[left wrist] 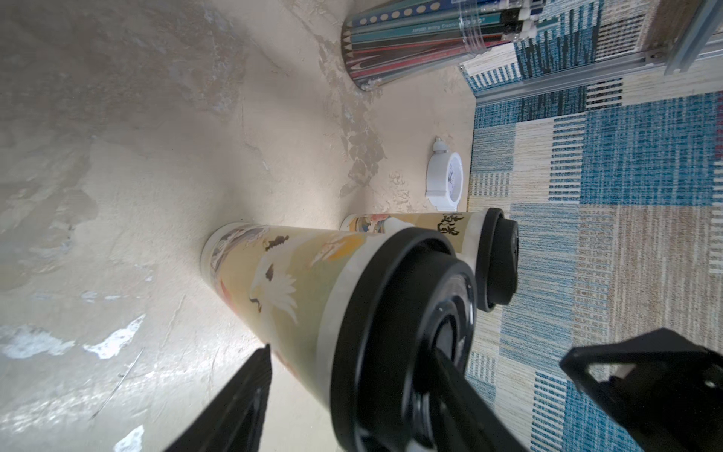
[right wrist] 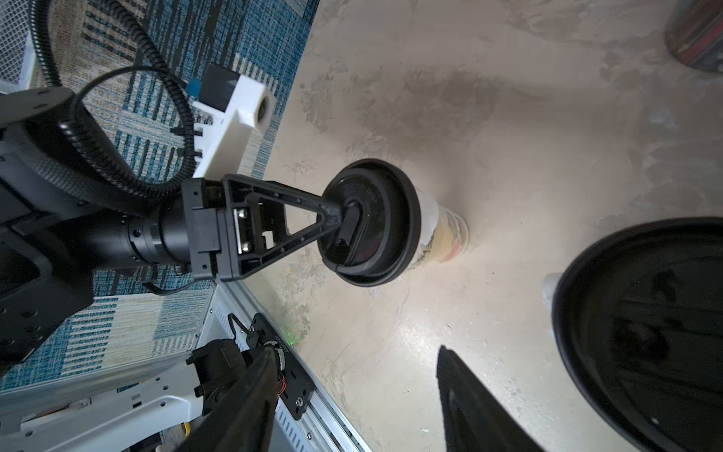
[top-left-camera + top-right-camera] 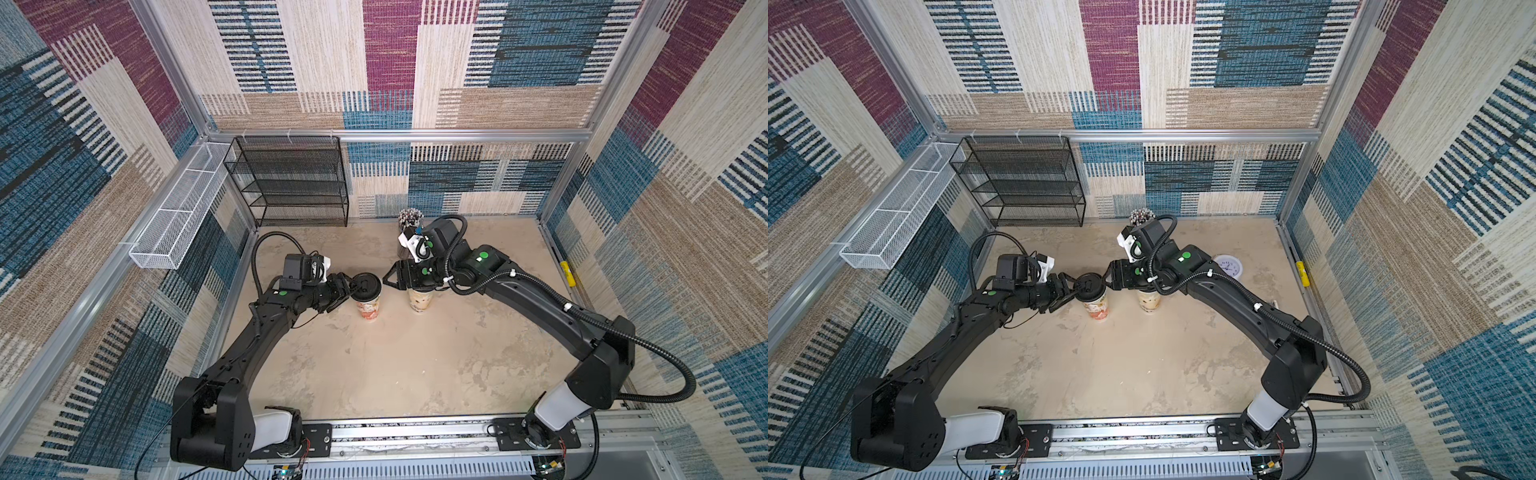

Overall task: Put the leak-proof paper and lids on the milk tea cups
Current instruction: Secure the cup lid on the cup.

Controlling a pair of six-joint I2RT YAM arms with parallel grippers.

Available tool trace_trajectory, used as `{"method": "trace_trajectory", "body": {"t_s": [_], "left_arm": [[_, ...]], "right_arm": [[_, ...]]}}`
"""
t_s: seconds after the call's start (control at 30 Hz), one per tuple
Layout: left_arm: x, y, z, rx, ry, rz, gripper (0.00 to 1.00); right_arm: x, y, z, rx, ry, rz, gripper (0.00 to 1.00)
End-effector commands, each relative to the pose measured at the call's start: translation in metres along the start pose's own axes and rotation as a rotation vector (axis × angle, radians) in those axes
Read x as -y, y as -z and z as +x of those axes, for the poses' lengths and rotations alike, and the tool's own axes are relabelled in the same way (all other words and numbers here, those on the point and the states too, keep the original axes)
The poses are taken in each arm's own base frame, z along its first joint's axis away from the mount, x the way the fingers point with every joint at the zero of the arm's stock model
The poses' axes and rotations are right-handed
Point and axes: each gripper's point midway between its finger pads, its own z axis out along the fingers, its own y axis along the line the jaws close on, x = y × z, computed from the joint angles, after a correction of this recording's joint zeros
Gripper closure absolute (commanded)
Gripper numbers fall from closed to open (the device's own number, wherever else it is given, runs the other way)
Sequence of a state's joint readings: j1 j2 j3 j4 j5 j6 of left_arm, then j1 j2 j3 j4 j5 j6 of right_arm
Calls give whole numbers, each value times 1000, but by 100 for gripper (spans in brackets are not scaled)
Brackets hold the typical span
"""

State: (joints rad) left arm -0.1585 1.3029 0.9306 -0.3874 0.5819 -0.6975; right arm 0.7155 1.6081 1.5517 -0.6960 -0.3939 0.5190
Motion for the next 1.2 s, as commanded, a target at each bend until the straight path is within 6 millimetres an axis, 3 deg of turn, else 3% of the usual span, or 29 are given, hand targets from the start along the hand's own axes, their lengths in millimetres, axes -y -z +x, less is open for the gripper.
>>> {"method": "trace_trajectory", "body": {"t_s": [0.0, 0.2, 0.47, 0.8, 1.03, 1.17], "left_arm": [[-27, 6, 18, -61, 82, -146, 28], [4, 15, 3, -30, 36, -64, 15], [17, 22, -7, -1, 7, -45, 9], [-29, 4, 23, -67, 70, -132, 37], [-29, 10, 22, -36, 62, -139, 41], [-27, 11, 19, -38, 56, -145, 40]], "right_arm": [[-11, 5, -5, 24, 26, -62, 32], [-10, 17, -4, 42, 25, -70, 32], [-4, 32, -3, 67, 15, -63, 31], [4, 29, -2, 66, -4, -54, 31], [5, 11, -7, 40, -12, -71, 31], [7, -23, -9, -4, -12, -56, 31]]}}
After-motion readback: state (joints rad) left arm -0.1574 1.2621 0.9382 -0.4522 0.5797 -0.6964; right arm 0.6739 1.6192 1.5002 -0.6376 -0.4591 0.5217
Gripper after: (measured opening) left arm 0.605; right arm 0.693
